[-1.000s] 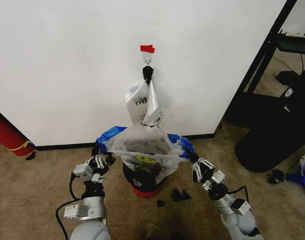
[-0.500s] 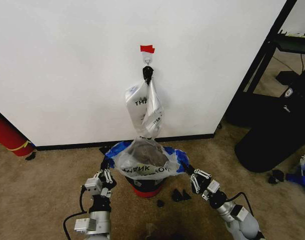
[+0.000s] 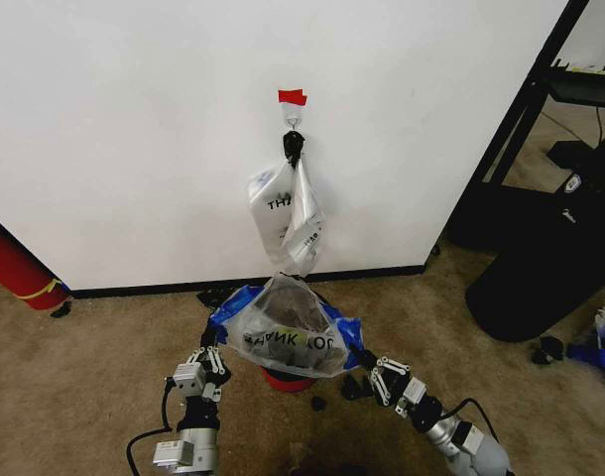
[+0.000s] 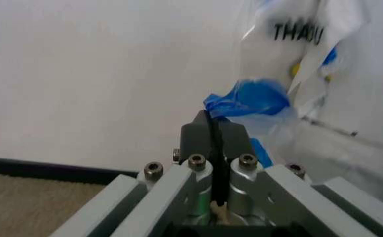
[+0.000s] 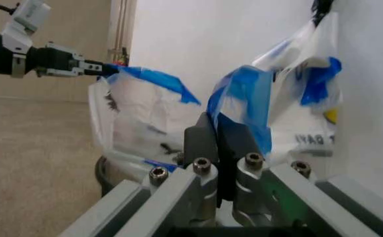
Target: Pick up the garbage bag from the wall and place it over the trash bin.
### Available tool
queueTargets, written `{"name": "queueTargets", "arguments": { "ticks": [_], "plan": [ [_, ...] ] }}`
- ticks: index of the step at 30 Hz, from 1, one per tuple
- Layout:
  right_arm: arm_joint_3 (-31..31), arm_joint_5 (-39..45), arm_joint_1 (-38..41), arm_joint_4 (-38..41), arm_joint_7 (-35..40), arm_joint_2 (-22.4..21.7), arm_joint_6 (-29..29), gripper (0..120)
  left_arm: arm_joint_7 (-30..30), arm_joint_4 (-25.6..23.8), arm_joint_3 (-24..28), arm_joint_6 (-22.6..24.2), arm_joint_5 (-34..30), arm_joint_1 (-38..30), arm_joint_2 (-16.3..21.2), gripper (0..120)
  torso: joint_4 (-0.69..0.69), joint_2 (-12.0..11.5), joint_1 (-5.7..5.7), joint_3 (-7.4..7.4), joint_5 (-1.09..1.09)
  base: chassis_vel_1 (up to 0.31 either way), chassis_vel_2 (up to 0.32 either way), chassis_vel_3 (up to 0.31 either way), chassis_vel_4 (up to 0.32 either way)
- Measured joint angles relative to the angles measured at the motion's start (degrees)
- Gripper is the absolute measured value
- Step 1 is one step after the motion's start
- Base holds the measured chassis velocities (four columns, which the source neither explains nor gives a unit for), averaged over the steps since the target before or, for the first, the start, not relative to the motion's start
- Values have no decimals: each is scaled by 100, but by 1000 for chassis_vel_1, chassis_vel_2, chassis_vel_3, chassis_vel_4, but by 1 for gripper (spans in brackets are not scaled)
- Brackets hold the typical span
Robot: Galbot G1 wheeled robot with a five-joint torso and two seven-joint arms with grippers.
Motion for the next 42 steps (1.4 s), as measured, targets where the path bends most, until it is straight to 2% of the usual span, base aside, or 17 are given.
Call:
{"name": "queueTargets", "arguments": {
  "ticks": [13, 22, 36, 42],
  "plan": [
    [14, 2, 52, -522, -230, 106, 193, 0, -144, 415, 43, 116, 580, 29, -54, 0, 0, 0, 0, 0, 0, 0, 0, 0, 0],
    [17, -41, 236, -913, -245, 160, 200, 0, -144, 1048, 22, 48, 801, -289, -123, 0, 1, 0, 0, 1, -1, 0, 0, 0, 0],
    [56, -156, 502, -1555, -245, 235, 198, 0, -109, 1516, 60, 144, 1023, -631, -78, 0, 0, -1, 0, 0, 0, 0, 0, 0, 0],
    [36, -140, 484, -1595, -380, 267, 196, 0, -108, 1533, 58, 158, 1141, -583, -50, 0, 1, -1, 0, 1, -1, 0, 0, 0, 0]
  ]
}}
